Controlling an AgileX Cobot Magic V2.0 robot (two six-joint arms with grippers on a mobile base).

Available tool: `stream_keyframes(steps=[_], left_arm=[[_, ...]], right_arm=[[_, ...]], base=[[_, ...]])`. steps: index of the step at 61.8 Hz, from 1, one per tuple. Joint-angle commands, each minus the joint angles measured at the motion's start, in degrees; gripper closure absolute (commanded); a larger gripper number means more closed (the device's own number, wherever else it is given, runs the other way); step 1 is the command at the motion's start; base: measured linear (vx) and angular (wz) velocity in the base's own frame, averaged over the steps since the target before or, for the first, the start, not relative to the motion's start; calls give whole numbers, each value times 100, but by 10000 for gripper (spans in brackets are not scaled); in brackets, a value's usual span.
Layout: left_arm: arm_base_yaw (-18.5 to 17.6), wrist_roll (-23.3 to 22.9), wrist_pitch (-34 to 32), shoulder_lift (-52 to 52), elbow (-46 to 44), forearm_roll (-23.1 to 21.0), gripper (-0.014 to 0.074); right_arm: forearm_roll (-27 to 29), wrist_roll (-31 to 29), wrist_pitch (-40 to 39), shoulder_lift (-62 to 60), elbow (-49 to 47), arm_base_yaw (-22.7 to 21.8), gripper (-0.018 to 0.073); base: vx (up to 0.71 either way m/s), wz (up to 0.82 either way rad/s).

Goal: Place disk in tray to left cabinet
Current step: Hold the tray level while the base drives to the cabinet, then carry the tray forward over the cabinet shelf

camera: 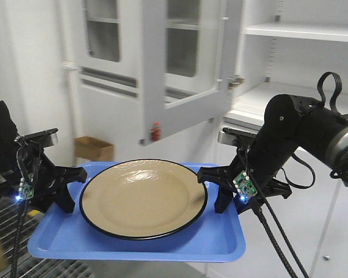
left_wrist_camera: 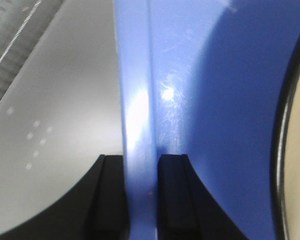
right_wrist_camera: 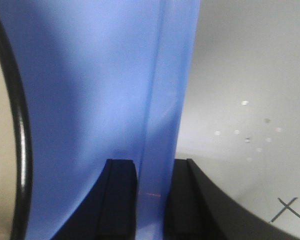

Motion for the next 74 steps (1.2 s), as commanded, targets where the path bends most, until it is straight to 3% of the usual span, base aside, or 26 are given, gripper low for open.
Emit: stream_keyframes(steps=[1,39,74], left_arm=[[-38,-14,-51,-330,-221,-238,596],[-38,-14,-51,-330,-221,-243,596],[-38,-14,-51,-330,-221,-243,596]], right_arm=[[131,-42,60,-400,-219,-17,560],[131,-42,66,-400,-219,-17,560],[131,-42,66,-400,-219,-17,560]], base=[[25,-65],[23,-53],[28,-9]])
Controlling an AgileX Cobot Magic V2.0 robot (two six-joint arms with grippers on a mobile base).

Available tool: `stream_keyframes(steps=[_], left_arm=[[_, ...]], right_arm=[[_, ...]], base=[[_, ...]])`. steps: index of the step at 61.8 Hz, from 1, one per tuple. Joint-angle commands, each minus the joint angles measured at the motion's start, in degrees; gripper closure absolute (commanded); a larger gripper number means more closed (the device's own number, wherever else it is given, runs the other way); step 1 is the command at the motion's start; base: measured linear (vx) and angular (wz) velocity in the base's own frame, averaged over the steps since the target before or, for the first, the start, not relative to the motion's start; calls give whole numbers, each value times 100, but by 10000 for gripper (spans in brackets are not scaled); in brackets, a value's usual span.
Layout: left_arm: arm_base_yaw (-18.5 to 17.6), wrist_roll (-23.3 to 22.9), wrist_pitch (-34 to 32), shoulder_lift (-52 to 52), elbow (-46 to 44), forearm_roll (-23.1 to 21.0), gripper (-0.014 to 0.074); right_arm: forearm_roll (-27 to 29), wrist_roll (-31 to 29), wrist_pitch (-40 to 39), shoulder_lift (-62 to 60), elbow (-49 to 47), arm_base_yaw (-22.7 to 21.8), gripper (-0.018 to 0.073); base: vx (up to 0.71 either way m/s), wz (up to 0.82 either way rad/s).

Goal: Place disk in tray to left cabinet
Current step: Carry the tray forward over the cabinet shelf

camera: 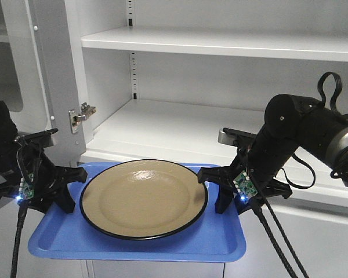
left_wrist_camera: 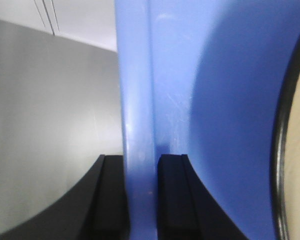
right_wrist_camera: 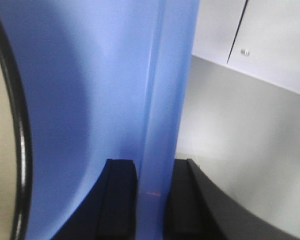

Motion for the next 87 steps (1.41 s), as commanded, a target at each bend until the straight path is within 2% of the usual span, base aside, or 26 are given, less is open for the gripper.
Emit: stream_keyframes(steps=[1,20,46,87], left_arm=[[-38,-14,-51,-330,-221,-220,596],[-38,-14,-51,-330,-221,-226,596],[-38,-14,-51,-330,-221,-226,596],[-38,-14,-51,-330,-221,-226,596]], right_arm=[[124,-42,43,-400,-219,0,560],[124,-42,43,-400,-219,0,560],[124,-42,43,-400,-219,0,560],[124,-42,43,-400,-219,0,560]], base=[[30,0],[28,-13],[20,-41],[5,-14]])
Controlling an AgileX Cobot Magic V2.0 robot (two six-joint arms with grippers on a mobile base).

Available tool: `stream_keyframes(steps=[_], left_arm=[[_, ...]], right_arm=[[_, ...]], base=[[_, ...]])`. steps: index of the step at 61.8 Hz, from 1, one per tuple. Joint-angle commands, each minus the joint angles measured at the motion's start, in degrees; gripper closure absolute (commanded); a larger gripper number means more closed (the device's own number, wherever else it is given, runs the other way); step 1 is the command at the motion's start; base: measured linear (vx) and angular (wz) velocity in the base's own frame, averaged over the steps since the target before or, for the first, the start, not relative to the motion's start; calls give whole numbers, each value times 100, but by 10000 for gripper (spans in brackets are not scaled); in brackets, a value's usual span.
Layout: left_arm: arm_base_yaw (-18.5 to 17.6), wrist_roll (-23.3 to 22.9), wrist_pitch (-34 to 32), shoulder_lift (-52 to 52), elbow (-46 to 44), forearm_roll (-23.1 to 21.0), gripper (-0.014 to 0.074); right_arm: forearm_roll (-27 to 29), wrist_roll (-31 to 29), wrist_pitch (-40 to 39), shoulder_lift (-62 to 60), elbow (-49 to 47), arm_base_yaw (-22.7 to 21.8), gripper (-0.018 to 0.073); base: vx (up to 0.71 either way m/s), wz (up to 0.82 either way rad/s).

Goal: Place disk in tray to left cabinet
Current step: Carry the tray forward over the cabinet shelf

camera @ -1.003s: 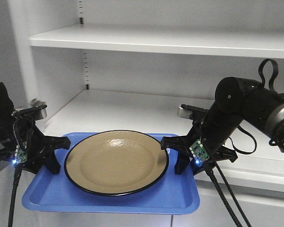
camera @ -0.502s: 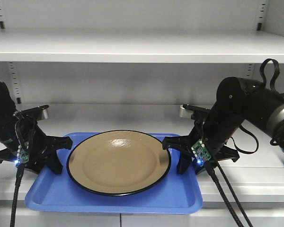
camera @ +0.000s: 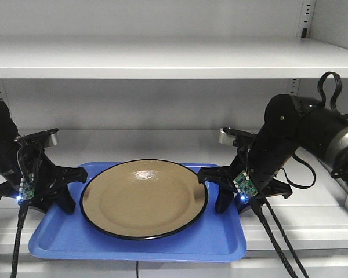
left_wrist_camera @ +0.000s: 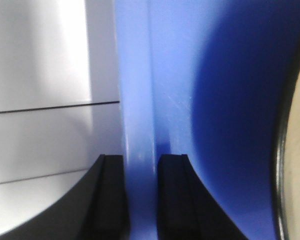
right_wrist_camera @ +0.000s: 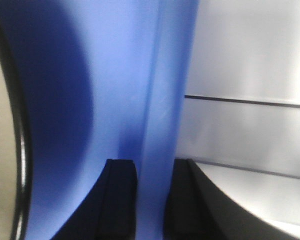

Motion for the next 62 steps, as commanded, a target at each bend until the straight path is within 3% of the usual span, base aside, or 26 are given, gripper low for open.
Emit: stream_keyframes(steps=[1,40,62], left_arm=[[-27,-14,-51,-330,-221,-224,596],[-27,-14,-108,-330,-221,-234,596],[-27,-10,-1392,-160,-221,-236,596]], right_arm=[[141,-42,48,-400,-219,0,560],[141,-42,-122,-400,-219,0,560],[76,-48,-1464,-280,-219,0,560]], base=[[0,0],[0,0],[0,0]])
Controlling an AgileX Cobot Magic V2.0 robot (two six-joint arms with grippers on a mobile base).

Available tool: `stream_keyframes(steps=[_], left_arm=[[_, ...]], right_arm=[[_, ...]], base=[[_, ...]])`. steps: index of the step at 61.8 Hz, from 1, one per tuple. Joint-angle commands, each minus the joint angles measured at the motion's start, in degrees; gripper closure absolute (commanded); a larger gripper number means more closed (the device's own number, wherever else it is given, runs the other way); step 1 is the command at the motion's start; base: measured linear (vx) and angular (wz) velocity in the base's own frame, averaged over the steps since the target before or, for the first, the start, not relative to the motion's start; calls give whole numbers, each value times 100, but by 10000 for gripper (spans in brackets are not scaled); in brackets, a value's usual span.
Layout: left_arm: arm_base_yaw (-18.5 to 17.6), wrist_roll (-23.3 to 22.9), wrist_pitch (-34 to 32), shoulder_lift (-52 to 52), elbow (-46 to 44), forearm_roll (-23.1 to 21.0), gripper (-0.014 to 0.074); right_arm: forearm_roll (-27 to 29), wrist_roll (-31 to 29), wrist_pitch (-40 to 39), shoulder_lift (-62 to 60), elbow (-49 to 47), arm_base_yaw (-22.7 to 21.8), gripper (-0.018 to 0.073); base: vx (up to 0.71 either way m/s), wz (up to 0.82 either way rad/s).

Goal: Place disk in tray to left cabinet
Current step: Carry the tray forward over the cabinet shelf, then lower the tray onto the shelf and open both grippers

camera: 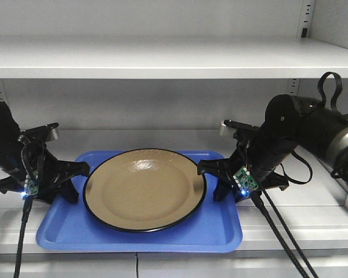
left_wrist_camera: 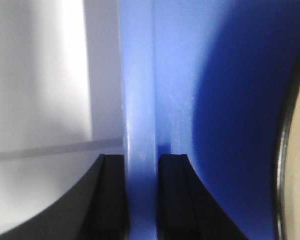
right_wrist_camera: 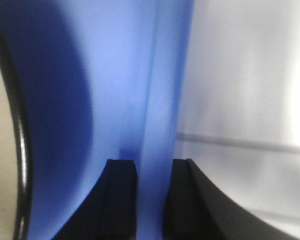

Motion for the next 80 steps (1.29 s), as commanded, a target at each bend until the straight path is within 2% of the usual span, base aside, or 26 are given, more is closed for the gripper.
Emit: stream_keyframes(steps=[1,13,26,33,42,60,68,80], left_arm=[[-27,-4,-792,-240,-221,-240,596],[-27,26,-1663,-53,-221,-193,596],[-27,686,-2515,134,-221,-194,569],[-27,799,-2745,211,-221,-194,521],[-27,799,-2950,311,-221,-199,415],[-27,779,-3257,314,-221,-199,165],[-27,779,-3346,275,-221,-199,127],[-27,779,-3377,177,-221,-174,129]], right_arm=[[168,-54,-851,-266,-219,0,560],[-20,-79,-1892,-84,-219,0,560],[-148,-182,-2794,130,-219,0,550],[-233,-355,-3168,234,-219,0,521],[-231,-572,-3294,356,-219,0,440],[-237,-957,-3473,397,-219,0,130],[-347,-964,-3576,385,-219,-6,46],[-826,-965,-3586,320,-219,-6,37]], base=[[0,0],[0,0],[0,0],[0,0],[0,0],[0,0],[0,0],[0,0]])
